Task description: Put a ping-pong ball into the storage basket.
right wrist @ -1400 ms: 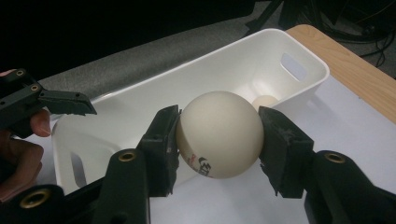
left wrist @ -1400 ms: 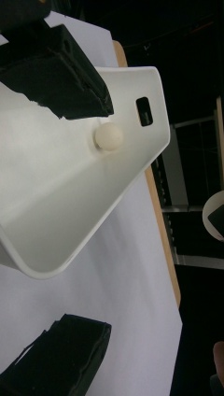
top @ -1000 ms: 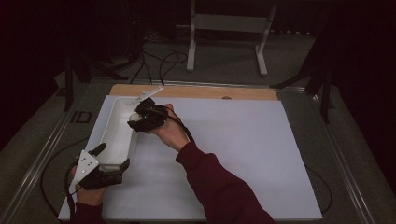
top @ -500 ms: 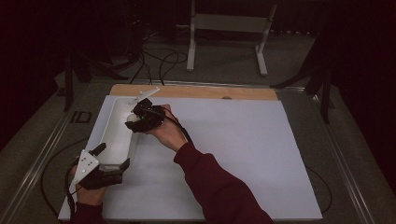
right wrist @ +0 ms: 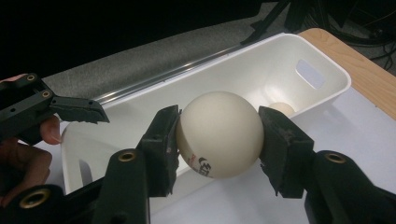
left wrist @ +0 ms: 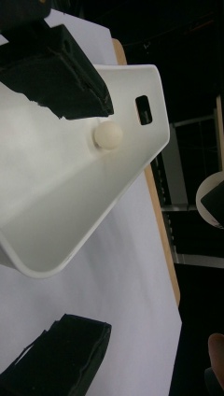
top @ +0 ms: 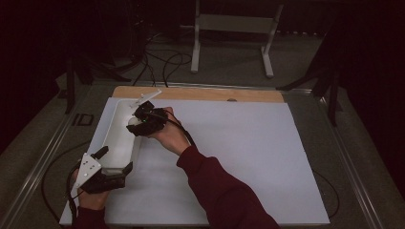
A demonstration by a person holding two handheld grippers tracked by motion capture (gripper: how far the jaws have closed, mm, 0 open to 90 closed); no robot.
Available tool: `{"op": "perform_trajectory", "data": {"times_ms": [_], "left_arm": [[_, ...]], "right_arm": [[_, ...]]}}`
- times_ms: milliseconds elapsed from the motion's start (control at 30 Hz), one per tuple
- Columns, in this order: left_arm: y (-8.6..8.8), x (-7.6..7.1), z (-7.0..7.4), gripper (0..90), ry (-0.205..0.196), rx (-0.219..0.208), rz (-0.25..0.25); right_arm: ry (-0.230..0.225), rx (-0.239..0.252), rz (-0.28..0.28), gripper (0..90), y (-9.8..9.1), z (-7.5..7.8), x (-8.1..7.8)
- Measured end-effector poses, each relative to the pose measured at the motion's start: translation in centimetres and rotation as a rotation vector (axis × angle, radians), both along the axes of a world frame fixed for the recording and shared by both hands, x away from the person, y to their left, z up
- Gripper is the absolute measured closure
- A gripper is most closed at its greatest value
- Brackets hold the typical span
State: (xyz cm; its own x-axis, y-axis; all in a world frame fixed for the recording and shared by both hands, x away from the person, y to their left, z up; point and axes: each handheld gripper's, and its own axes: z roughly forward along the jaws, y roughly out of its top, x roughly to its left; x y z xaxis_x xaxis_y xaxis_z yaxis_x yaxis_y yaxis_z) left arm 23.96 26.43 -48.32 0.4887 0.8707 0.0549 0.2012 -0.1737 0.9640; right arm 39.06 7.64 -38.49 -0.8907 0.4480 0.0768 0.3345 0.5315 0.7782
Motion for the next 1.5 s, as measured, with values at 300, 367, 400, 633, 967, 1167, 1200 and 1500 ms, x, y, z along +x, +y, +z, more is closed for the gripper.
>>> {"op": "perform_trajectory", "data": {"times_ms": [300, 367, 400, 633, 967, 1167, 1200, 1500], "left_arm": [[0.0, 0.0, 0.0, 0.9, 0.000, 0.002, -0.001], [0.0, 0.0, 0.0, 0.9, 0.000, 0.001, 0.000], [0.0, 0.0, 0.0, 0.9, -0.001, 0.000, 0.001], [0.0, 0.0, 0.0, 0.9, -0.001, 0.000, 0.001], [0.0, 0.0, 0.0, 0.9, -0.002, -0.001, 0.000], [0.0, 0.0, 0.0, 0.9, -0.002, -0.003, 0.000], [0.0, 0.0, 0.0, 0.9, -0.002, -0.003, 0.000], [0.0, 0.0, 0.0, 0.9, -0.002, -0.003, 0.000]], "right_arm": [[-0.003, 0.001, 0.006, 49.7, 0.1, 0.0, -0.2], [-0.002, 0.001, 0.007, 49.7, 0.2, 0.0, -0.2], [-0.002, 0.001, 0.008, 49.7, 0.2, 0.0, -0.2], [0.000, 0.000, 0.017, 49.7, 0.7, -0.2, -0.4], [-0.001, 0.006, 0.039, 49.7, 1.5, -0.3, -0.8], [-0.001, 0.002, 0.053, 49.7, 2.0, -0.4, -1.1], [0.000, 0.003, 0.056, 49.7, 2.1, -0.4, -1.2], [-0.001, -0.006, 0.077, 49.7, 3.1, -0.7, -1.6]]}}
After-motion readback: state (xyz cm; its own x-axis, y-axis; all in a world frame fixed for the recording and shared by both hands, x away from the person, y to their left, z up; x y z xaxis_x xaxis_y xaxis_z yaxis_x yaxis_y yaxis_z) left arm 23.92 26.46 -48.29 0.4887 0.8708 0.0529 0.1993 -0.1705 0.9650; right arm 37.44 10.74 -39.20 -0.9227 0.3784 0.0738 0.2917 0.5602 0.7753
